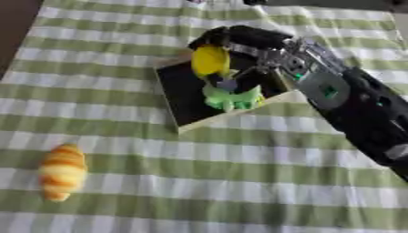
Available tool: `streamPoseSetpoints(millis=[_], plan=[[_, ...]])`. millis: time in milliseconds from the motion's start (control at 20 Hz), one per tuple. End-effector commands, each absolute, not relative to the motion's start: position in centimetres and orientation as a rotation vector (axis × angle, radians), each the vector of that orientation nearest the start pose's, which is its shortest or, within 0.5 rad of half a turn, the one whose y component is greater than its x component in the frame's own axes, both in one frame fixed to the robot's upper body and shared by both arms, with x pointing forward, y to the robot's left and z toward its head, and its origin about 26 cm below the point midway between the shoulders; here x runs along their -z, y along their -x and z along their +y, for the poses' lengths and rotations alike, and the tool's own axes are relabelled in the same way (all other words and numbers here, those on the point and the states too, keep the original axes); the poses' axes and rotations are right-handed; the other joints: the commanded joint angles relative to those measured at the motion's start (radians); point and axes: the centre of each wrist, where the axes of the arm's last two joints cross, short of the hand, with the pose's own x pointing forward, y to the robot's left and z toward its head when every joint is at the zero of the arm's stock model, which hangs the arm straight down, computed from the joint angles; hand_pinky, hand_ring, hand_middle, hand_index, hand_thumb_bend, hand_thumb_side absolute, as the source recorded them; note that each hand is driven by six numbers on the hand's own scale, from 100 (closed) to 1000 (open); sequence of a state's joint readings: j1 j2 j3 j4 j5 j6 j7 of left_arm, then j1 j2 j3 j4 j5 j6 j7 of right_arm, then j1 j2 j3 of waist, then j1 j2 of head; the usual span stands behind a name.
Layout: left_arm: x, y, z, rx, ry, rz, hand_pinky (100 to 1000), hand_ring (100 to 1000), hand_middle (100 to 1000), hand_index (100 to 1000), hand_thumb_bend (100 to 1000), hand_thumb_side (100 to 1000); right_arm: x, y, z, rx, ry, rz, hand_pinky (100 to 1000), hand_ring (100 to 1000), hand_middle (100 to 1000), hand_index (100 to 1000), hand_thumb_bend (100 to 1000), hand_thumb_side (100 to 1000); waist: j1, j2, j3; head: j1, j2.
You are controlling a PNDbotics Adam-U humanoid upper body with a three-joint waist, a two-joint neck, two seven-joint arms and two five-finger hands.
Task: Pick up objects on the table and place them in the box.
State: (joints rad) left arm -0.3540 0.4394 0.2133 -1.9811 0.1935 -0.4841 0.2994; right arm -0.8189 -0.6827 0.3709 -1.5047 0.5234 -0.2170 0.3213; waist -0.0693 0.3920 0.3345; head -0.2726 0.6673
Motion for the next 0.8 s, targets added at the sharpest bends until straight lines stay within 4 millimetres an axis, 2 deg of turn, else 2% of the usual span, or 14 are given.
streamPoseSetpoints(millis=[50,250,450,500,600,700,800], plan=[[-25.3,-29.4,32.4,0.131,0.280,3.361,743,753,689,819,100,578,-28.8,-39.2,-25.2,2.250,-1.101,2.557,1000,978,880,1000,100,286,0.011,-0.029,-0.001,0.008,0.004],[-25.1,-29.4,32.4,0.131,0.282,3.372,743,753,687,820,100,580,-30.4,-38.3,-25.6,2.221,-1.047,2.594,1000,974,879,1000,100,198,0.013,-0.036,-0.005,0.012,0.011],[-25.0,-29.3,32.5,0.125,0.289,3.376,744,754,686,818,100,575,-31.9,-37.4,-26.4,2.135,-0.990,2.710,1000,938,837,1000,100,180,0.015,-0.044,-0.011,0.018,0.018],[-25.0,-29.3,32.6,0.122,0.296,3.377,744,754,685,817,100,574,-32.4,-37.0,-26.7,2.093,-0.971,2.759,992,912,810,992,100,243,0.015,-0.047,-0.014,0.021,0.021],[-24.9,-29.2,32.8,0.121,0.321,3.380,743,753,685,817,100,576,-33.6,-35.6,-27.8,1.944,-0.920,2.898,962,876,780,971,100,284,0.015,-0.053,-0.022,0.031,0.027],[-24.8,-29.1,33.1,0.120,0.354,3.385,743,753,685,815,100,582,-34.6,-33.3,-29.0,1.744,-0.867,3.033,946,857,765,932,100,413,0.014,-0.056,-0.034,0.052,0.030],[-24.6,-29.0,33.4,0.111,0.390,3.391,743,754,685,815,100,583,-35.0,-30.7,-29.9,1.562,-0.773,3.136,938,848,757,892,100,450,0.014,-0.057,-0.049,0.071,0.031]])
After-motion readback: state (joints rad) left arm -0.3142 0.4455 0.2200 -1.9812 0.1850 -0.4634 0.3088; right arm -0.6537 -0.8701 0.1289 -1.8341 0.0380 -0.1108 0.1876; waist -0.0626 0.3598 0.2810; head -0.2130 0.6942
